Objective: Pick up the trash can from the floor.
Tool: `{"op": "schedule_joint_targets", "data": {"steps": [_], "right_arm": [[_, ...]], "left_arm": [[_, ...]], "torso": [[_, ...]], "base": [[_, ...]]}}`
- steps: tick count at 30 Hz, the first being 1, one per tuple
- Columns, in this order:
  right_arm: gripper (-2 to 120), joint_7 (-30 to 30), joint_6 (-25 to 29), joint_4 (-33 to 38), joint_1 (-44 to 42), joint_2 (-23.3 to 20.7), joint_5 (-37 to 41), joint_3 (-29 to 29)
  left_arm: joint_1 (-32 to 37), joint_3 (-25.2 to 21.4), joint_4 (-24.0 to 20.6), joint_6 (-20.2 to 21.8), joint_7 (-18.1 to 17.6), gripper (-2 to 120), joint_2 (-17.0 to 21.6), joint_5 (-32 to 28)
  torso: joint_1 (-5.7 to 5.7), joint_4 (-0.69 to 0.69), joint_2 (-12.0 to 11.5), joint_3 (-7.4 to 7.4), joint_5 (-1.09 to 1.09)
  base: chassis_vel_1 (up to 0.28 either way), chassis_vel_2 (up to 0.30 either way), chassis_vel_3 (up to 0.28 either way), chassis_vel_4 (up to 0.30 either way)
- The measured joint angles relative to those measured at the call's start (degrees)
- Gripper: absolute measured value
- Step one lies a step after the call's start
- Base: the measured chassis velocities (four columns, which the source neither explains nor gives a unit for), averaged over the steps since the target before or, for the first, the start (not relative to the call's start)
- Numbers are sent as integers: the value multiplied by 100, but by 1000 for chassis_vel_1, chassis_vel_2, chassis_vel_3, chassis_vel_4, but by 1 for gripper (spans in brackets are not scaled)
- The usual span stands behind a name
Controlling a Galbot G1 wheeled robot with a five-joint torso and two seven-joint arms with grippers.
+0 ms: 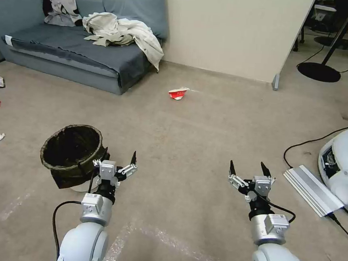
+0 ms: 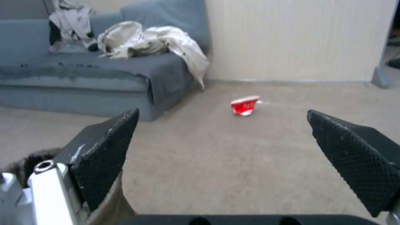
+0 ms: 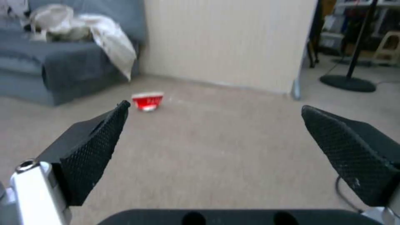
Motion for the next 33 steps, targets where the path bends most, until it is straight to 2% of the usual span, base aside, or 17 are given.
{"op": "schedule_joint_targets", "data": {"steps": [1,2,3,7,8,10,13,21,33], "right_arm": [[100,2,16,56,-44,15,-4,5],[100,16,99,339,-240,85,-21,36],[100,16,99,339,-240,85,-21,36],[100,48,389,1166,-865,307,-54,160],[100,48,389,1166,-865,307,-54,160],[100,22,434,1184,-924,313,-22,198],[100,4,450,1182,-930,313,-11,205],[100,-60,505,1098,-950,329,39,217],[100,-359,678,834,-959,307,437,334]], "left_arm": [[15,6,-37,6,-3,100,-4,5],[119,43,-302,47,-21,100,-32,45],[119,43,-302,47,-21,100,-32,45],[512,181,-1239,191,-92,100,-133,182],[512,181,-1239,191,-92,100,-133,182],[698,201,-1561,233,-124,100,-171,223],[768,171,-1603,246,-133,100,-182,229],[834,66,-1540,185,-137,100,-190,210],[1175,-118,-1318,-221,-185,100,-283,86]], "torso": [[0,0,0,0,0],[0,-2,0,0,0],[0,-2,0,0,0],[0,-2,0,-1,-3],[0,-2,0,-1,-3],[0,0,0,-1,5],[0,0,0,0,-1],[0,-1,0,0,0],[0,-1,0,0,0]], "base": [[0,0,0,0],[0,0,0,0],[0,0,0,0],[0,0,0,0],[0,0,0,0],[0,0,0,0],[0,0,0,0],[0,0,0,0],[0,0,0,0]]}}
